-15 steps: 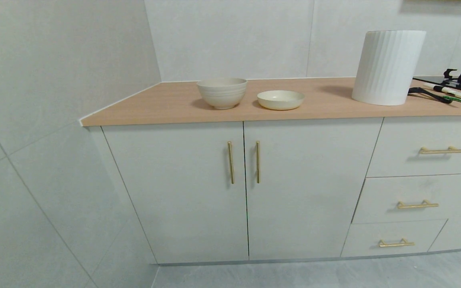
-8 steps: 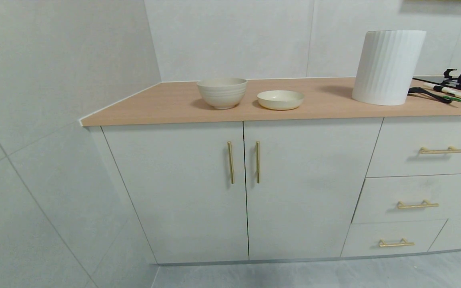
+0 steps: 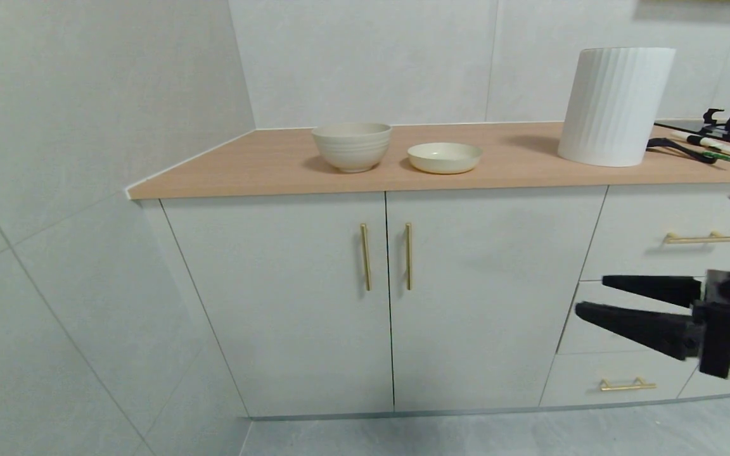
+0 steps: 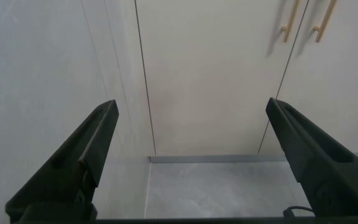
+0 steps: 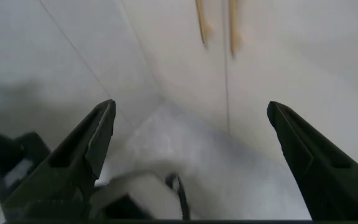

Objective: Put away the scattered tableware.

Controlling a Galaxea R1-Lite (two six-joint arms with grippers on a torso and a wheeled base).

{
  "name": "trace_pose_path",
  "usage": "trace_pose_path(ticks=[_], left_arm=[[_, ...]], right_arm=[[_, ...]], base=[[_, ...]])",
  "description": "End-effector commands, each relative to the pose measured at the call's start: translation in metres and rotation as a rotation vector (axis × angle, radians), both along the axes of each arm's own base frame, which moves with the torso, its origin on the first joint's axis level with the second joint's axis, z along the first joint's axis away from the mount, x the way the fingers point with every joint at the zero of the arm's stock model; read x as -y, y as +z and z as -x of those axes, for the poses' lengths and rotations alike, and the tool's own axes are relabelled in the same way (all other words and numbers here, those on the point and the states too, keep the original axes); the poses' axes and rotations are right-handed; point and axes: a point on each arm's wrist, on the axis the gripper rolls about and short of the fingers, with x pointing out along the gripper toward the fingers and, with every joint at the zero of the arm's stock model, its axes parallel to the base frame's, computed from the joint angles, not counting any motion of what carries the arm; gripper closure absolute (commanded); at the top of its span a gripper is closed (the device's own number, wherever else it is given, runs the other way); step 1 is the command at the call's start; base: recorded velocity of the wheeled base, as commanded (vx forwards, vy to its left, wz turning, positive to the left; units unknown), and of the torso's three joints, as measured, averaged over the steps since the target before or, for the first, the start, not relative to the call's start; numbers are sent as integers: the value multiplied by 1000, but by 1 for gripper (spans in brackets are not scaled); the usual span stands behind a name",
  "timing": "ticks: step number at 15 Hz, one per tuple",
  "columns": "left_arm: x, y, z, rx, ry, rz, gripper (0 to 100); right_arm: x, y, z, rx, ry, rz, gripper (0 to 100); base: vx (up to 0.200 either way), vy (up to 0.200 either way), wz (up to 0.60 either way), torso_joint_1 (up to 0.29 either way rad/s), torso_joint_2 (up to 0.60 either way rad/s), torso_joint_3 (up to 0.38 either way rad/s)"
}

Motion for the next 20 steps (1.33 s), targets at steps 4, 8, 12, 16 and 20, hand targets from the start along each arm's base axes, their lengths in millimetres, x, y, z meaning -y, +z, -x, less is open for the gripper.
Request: trace_pose_path(ticks=[4, 8, 12, 16, 20], left_arm=[[0, 0, 0, -2, 0, 0, 0], [0, 0, 0, -2, 0, 0, 0], [0, 0, 0, -2, 0, 0, 0], [0, 0, 0, -3, 0, 0, 0], [0, 0, 0, -3, 0, 0, 0]], right_arm=[[-66, 5, -79, -34, 122, -6, 0], [-98, -23, -138, -122, 117, -3, 0], [-127, -57, -193, -251, 77, -79, 0], [-134, -75, -206, -290, 64, -93, 0], [-142, -89, -221, -250, 57, -180, 0]], base=[[0, 0, 0, 0, 0, 0], [0, 0, 0, 0, 0, 0], [0, 0, 0, 0, 0, 0], [0, 0, 0, 0, 0, 0], [0, 0, 0, 0, 0, 0]])
